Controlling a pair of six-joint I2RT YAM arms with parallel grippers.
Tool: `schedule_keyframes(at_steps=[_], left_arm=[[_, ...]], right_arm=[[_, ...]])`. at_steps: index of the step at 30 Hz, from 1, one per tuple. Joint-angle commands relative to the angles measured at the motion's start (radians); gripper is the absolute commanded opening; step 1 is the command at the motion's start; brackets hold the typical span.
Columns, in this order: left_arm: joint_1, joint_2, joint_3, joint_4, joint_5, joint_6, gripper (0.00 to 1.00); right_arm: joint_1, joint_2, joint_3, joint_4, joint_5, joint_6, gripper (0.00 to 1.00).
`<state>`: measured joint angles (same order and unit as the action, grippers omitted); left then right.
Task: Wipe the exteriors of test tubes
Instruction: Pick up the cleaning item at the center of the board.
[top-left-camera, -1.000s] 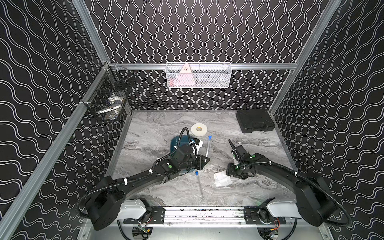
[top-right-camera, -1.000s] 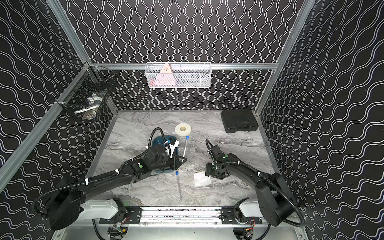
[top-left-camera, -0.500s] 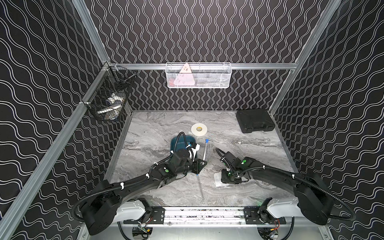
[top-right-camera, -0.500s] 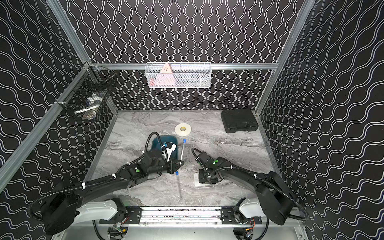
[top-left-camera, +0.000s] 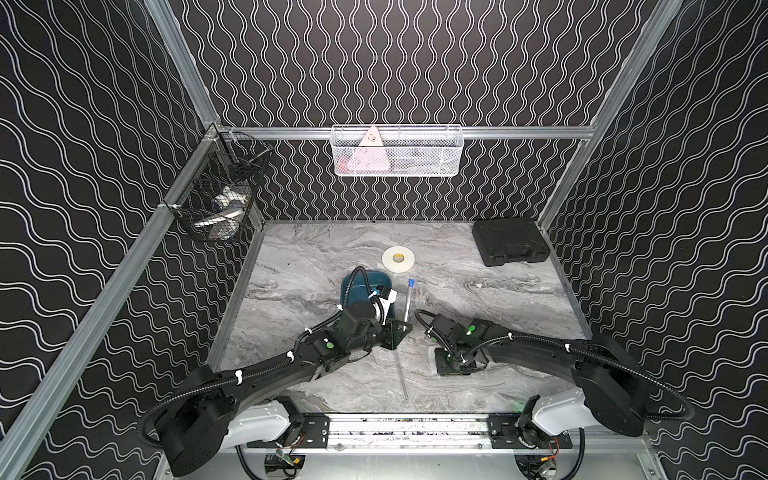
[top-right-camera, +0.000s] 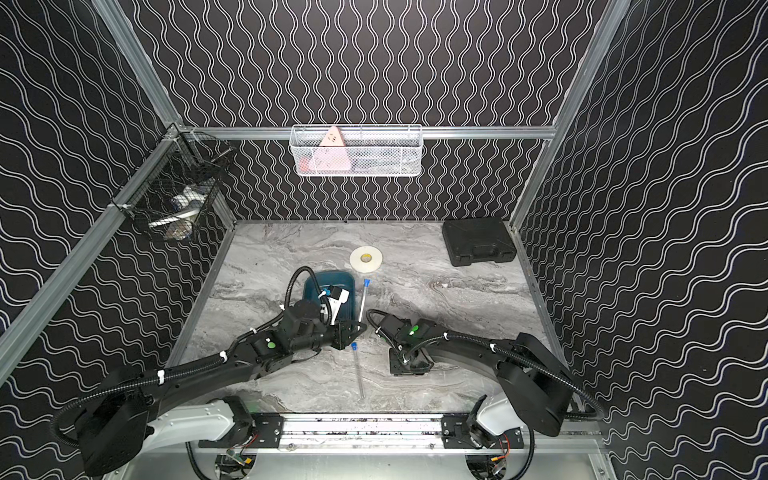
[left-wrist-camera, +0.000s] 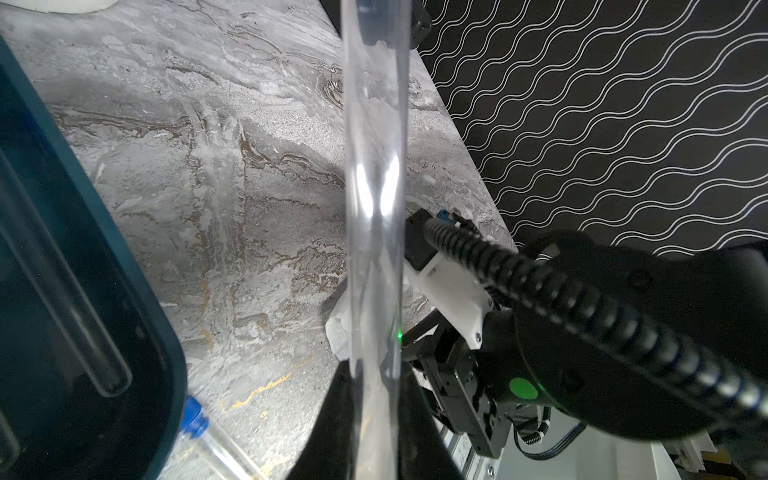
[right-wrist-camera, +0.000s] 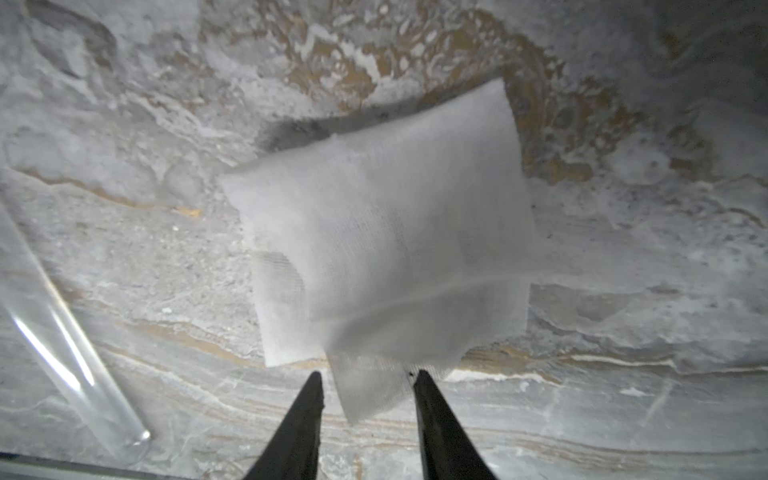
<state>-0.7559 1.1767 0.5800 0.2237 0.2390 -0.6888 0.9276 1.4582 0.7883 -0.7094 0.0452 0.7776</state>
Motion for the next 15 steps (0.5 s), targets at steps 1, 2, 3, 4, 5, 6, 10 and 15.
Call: schedule_keyframes(at_steps=[1, 2, 3, 4, 5, 6, 10, 15], left_arm=[[0.001, -0.015, -0.010, 0.026, -0.009, -0.019, 0.17], [0.001, -0.018, -0.013, 0.026, -0.010, -0.020, 0.17], [0.001, -0.020, -0.015, 0.026, -0.011, -0.021, 0.17], [0.001, -0.023, -0.017, 0.026, -0.012, -0.023, 0.17], [0.001, -0.025, -0.019, 0.025, -0.012, -0.022, 0.17], [0.001, -0.027, -0.019, 0.025, -0.012, -0.022, 0.17], [0.001, -0.036, -0.020, 0.019, -0.015, -0.021, 0.17], [0.001, -0.036, -0.009, -0.004, -0.012, -0.004, 0.17]], right_arm=[[0.007, 0.005, 0.009, -0.046, 0.046, 0.033, 0.33], [0.007, 0.007, 0.011, -0.051, 0.057, 0.035, 0.31], [0.007, 0.008, 0.012, -0.057, 0.067, 0.038, 0.29], [0.007, 0.014, 0.015, -0.060, 0.078, 0.038, 0.27], [0.006, 0.020, 0.017, -0.065, 0.089, 0.040, 0.24], [0.007, 0.025, 0.020, -0.073, 0.098, 0.038, 0.21], [0.006, 0.030, 0.031, -0.083, 0.110, 0.035, 0.09], [-0.012, -0.041, 0.076, -0.111, 0.118, 0.003, 0.00]])
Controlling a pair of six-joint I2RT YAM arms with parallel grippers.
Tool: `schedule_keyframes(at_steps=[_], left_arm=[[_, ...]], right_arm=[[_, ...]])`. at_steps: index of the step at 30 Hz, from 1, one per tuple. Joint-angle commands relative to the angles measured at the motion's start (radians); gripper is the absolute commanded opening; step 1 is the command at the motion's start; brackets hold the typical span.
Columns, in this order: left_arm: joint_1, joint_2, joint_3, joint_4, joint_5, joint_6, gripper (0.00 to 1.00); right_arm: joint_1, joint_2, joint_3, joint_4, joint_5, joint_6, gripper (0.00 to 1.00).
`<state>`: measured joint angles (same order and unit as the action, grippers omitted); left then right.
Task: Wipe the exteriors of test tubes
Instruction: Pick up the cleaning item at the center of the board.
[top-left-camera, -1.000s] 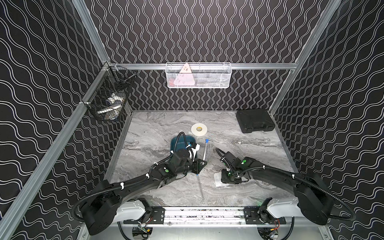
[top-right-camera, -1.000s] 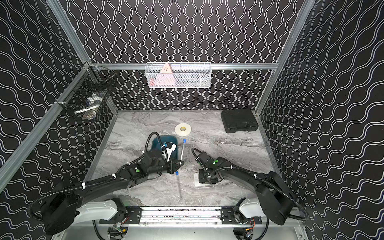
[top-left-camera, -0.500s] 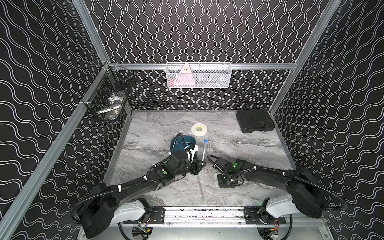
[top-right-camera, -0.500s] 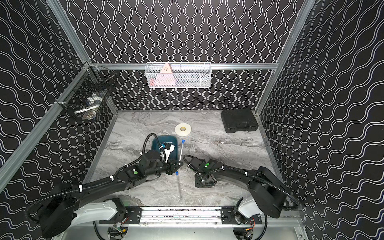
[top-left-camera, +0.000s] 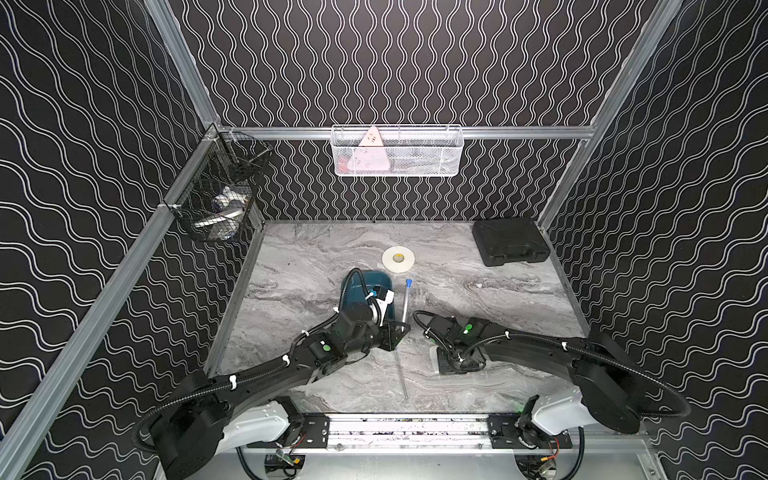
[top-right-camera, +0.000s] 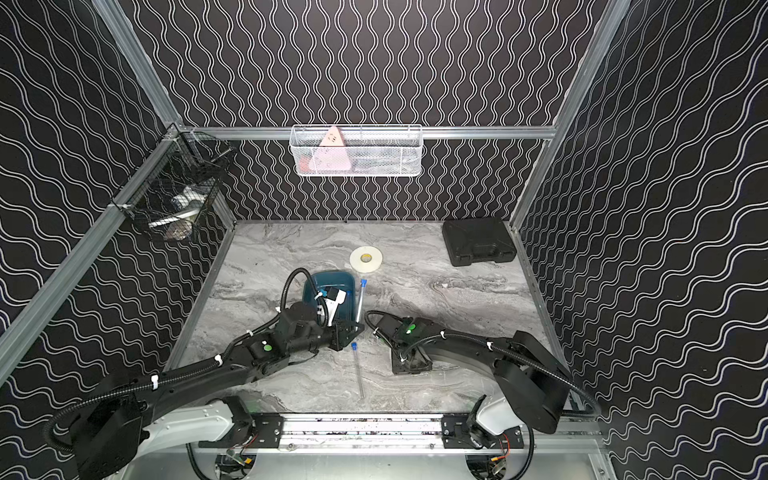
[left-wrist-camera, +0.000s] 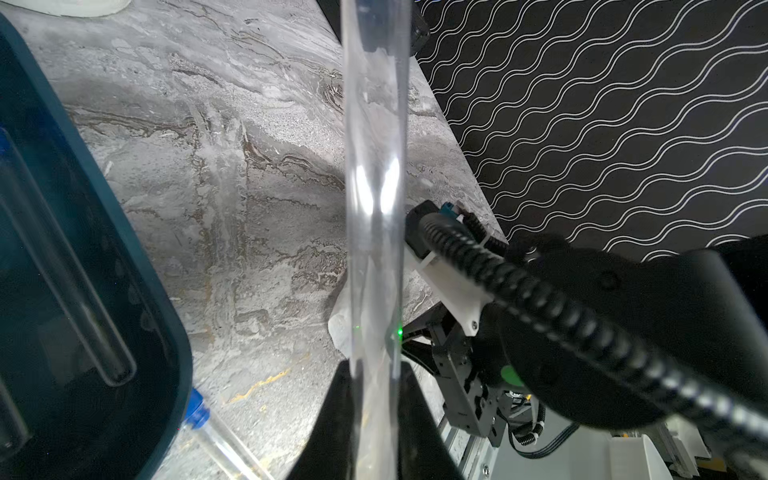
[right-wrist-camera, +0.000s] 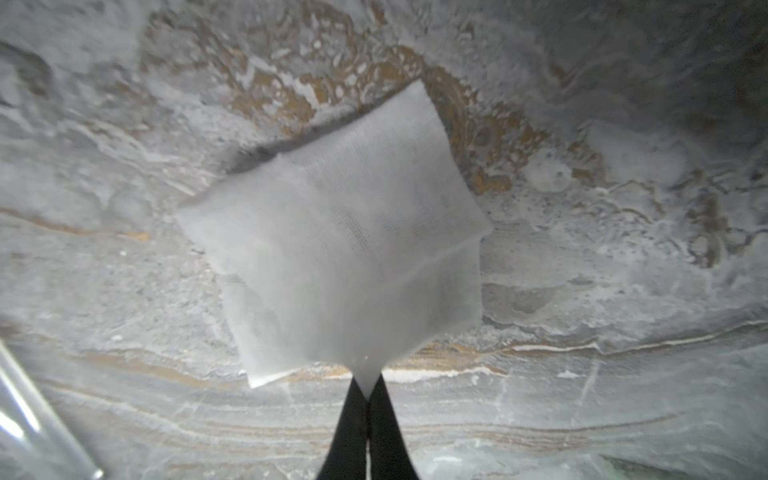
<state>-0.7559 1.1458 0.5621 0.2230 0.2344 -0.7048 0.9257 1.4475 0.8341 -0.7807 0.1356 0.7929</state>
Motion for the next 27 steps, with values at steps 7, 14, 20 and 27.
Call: schedule_keyframes(at_steps=[7, 14, 20, 27], left_arm=[[0.001, 0.018, 0.025, -0.012, 0.023, 0.024, 0.17], [-0.019, 0.081, 0.008, 0.082, 0.102, -0.028, 0.16], [-0.077, 0.142, 0.028, 0.129, 0.121, -0.036, 0.17], [-0.105, 0.194, 0.039, 0.185, 0.135, -0.060, 0.17]], right_arm=[[-0.118, -0.102, 0.210, -0.125, 0.043, -0.152, 0.00], [-0.207, -0.030, 0.523, -0.124, 0.012, -0.320, 0.00], [-0.215, 0.109, 0.769, -0.117, -0.007, -0.408, 0.00], [-0.206, 0.157, 0.890, -0.117, -0.064, -0.423, 0.00]])
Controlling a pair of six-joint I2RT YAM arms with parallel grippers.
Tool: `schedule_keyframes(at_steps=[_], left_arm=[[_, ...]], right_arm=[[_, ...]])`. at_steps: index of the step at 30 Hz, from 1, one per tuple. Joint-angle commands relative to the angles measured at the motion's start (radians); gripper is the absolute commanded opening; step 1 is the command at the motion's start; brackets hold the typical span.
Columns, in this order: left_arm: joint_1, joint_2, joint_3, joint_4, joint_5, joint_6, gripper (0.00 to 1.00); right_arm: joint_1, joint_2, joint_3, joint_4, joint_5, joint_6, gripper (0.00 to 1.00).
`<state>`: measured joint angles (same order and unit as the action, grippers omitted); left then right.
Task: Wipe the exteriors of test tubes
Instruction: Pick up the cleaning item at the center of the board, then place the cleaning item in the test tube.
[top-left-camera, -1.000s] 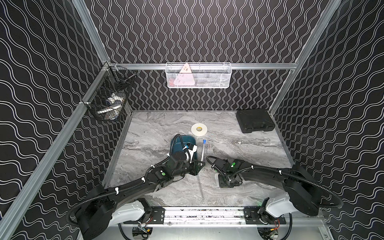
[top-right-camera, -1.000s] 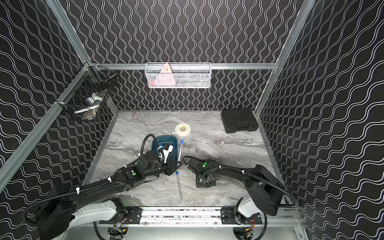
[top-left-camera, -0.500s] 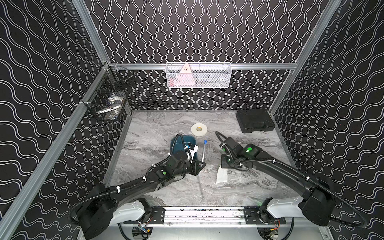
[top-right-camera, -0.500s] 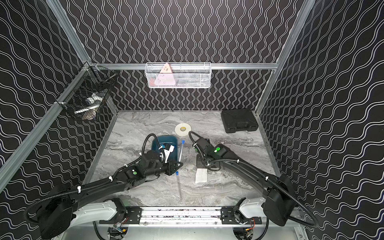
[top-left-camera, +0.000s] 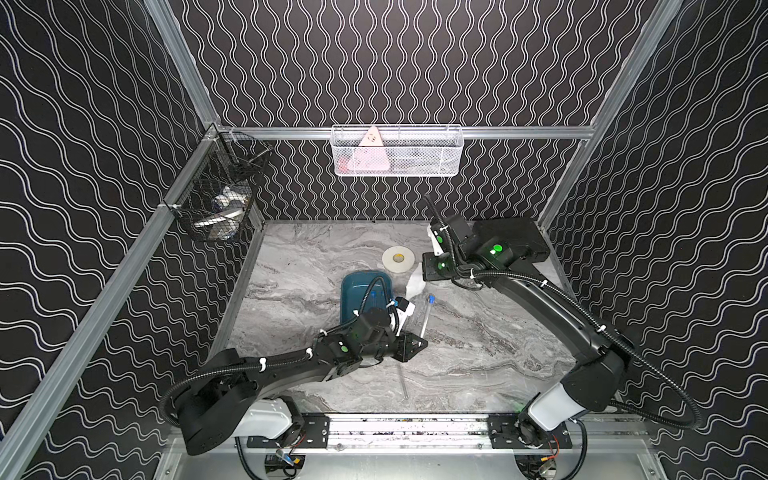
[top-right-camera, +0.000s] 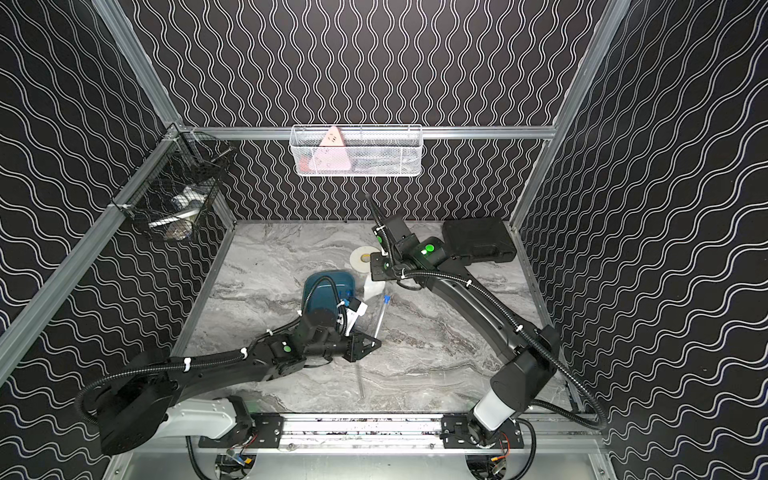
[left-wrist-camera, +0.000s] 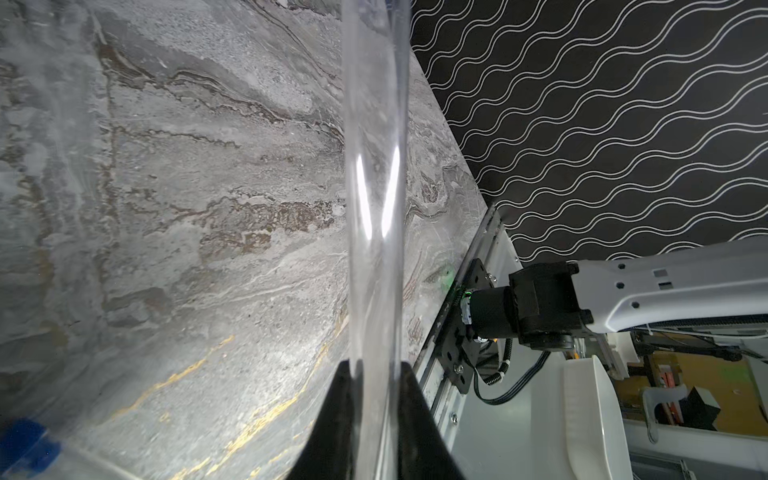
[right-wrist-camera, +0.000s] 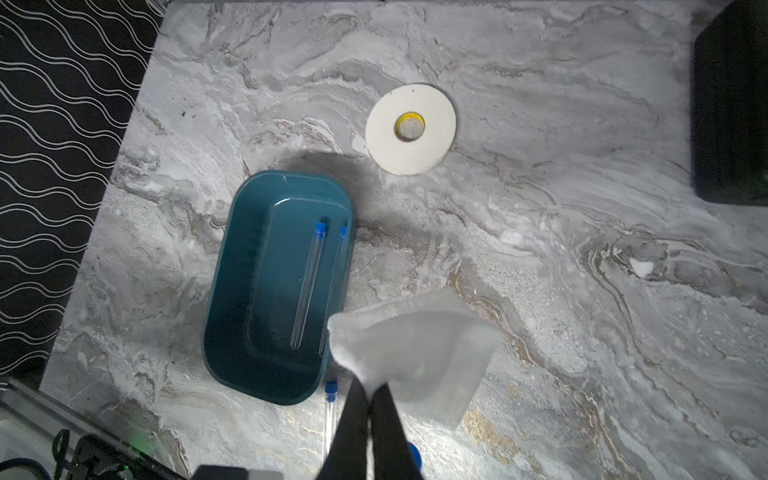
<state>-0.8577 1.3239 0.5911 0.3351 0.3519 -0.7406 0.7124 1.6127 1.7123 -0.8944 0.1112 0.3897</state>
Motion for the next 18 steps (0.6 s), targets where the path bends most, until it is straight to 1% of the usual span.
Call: schedule_keyframes(at_steps=[1, 4, 9, 14, 18], left_arm=[[-0.003, 0.020, 0.010, 0.081, 0.017, -0.028, 0.17], [-0.002, 0.039, 0.009, 0.118, 0.009, -0.044, 0.18], [-0.001, 0.081, 0.038, 0.136, 0.006, -0.052, 0.17], [-0.001, 0.095, 0.050, 0.142, -0.014, -0.057, 0.18], [0.000, 0.091, 0.053, 0.133, -0.022, -0.055, 0.18]], right_arm=[[0.012, -0.018, 0.004, 0.000, -0.040, -0.020, 0.00], [0.043, -0.071, -0.047, 0.005, -0.041, -0.017, 0.00], [0.098, -0.210, -0.198, -0.002, -0.048, 0.036, 0.00], [0.110, -0.341, -0.359, -0.028, -0.004, 0.116, 0.00], [0.110, -0.399, -0.474, -0.023, -0.004, 0.159, 0.00]])
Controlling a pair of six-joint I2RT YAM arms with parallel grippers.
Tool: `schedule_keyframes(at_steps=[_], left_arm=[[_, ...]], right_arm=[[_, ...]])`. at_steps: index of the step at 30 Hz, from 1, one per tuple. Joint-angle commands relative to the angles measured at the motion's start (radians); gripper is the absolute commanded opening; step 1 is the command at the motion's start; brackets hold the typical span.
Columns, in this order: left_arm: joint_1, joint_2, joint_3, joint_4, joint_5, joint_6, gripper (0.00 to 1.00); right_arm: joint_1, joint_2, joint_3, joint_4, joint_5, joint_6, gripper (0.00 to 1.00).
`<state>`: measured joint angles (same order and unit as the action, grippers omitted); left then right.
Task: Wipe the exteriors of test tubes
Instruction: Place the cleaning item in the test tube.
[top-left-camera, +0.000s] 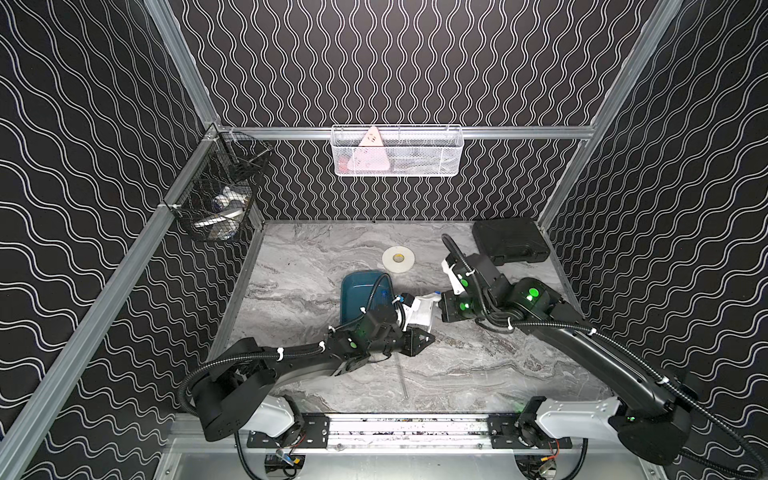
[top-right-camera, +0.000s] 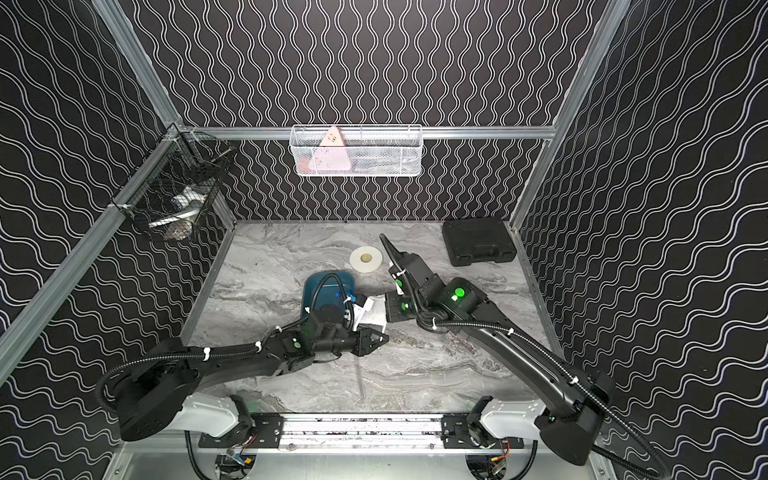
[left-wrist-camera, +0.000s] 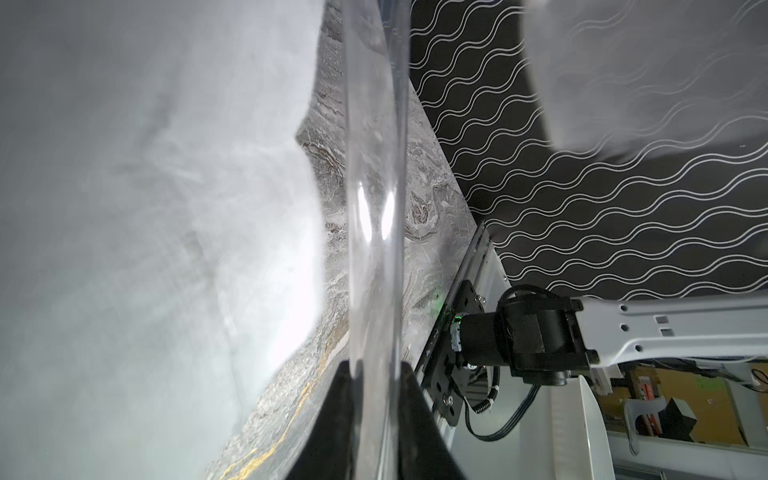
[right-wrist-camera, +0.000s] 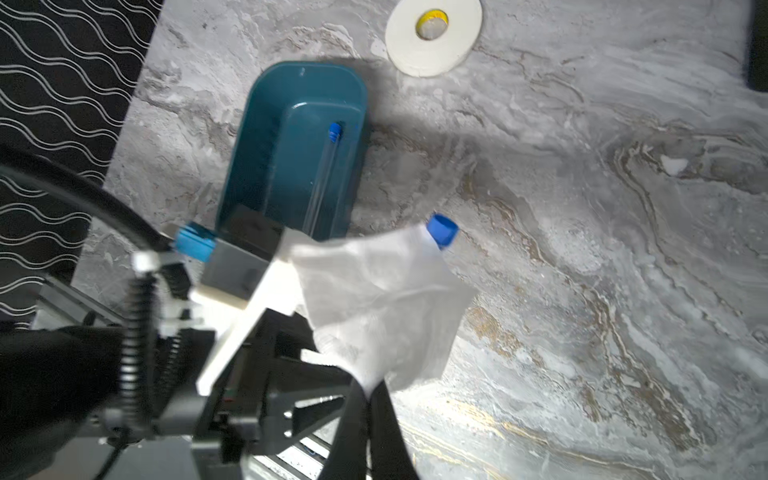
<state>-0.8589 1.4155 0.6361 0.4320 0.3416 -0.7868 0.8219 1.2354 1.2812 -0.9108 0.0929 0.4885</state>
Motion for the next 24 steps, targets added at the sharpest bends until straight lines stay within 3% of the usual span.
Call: schedule_keyframes(at_steps=[1, 13, 19, 24], left_arm=[[0.001, -0.002, 0.010, 0.028, -0.014, -0.008, 0.18], [0.003, -0.030, 0.010, -0.016, -0.035, 0.011, 0.18], [0.002, -0.030, 0.011, -0.021, -0.033, 0.014, 0.18], [0.003, -0.038, 0.018, -0.050, -0.039, 0.032, 0.18]], right_arm=[[0.000, -0.030, -0.065, -0.008, 0.013, 0.073, 0.00], [0.000, -0.071, -0.219, 0.029, 0.005, 0.138, 0.00], [0.000, -0.087, -0.224, 0.017, 0.019, 0.159, 0.54], [-0.007, -0.148, -0.212, -0.012, 0.063, 0.165, 0.78]])
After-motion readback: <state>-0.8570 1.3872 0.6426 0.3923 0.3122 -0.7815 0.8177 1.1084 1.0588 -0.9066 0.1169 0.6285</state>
